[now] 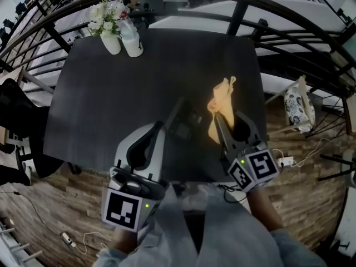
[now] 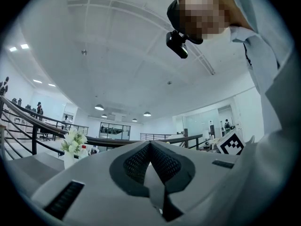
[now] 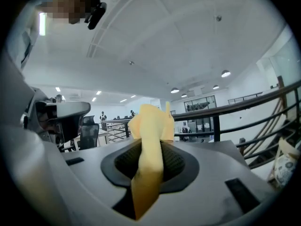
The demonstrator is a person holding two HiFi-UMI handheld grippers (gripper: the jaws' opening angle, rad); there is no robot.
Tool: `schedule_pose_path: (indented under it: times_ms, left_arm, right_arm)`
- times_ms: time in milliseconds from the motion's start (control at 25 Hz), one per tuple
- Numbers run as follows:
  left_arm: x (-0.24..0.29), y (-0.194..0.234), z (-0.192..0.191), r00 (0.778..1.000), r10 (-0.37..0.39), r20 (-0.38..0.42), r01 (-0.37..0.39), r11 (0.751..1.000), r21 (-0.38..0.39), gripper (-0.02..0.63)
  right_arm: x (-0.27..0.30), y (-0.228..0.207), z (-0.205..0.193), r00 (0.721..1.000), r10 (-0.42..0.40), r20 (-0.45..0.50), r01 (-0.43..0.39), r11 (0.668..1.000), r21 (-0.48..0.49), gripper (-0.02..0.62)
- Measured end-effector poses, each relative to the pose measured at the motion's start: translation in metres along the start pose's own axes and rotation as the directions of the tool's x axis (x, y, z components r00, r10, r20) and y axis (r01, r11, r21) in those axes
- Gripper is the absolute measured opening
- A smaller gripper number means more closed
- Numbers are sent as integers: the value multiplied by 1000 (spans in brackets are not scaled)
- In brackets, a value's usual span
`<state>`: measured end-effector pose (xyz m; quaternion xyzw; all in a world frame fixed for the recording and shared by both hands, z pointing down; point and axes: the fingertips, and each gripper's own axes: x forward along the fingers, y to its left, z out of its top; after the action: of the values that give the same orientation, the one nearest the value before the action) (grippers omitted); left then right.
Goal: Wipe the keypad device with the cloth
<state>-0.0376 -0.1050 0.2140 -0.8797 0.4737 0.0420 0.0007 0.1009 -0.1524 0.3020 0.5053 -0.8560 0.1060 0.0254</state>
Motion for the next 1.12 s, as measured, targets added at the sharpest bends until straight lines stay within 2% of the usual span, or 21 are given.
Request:
schedule_pose_path:
  times_ms: [120,240,560,840,1120]
  left_arm:
    - [-2,2,2,1000,5,4,-5,1000,4,12]
    - [-3,4,3,1000,12,9,-12,1000,6,14]
    - [0,9,7,1000,12,27,-11,1000,-11,14]
    - [1,8,6,1000,11,24,-10,1000,-18,14]
    - [1,7,4,1000,15,17,-15,1000,-15,13]
  right_arm:
    - [-8,9,10,1000,8,19,-7,997,-71,100]
    - [-11,13,15,999,8,33,-6,996,-86,100]
    - [-23,8,13,997,-56,49,57,998,-23,100]
    - [-24,9,12,999,-37,37,38,998,-41,100]
    - [-21,7,6,1000,-25,20,25,1000,-14,100]
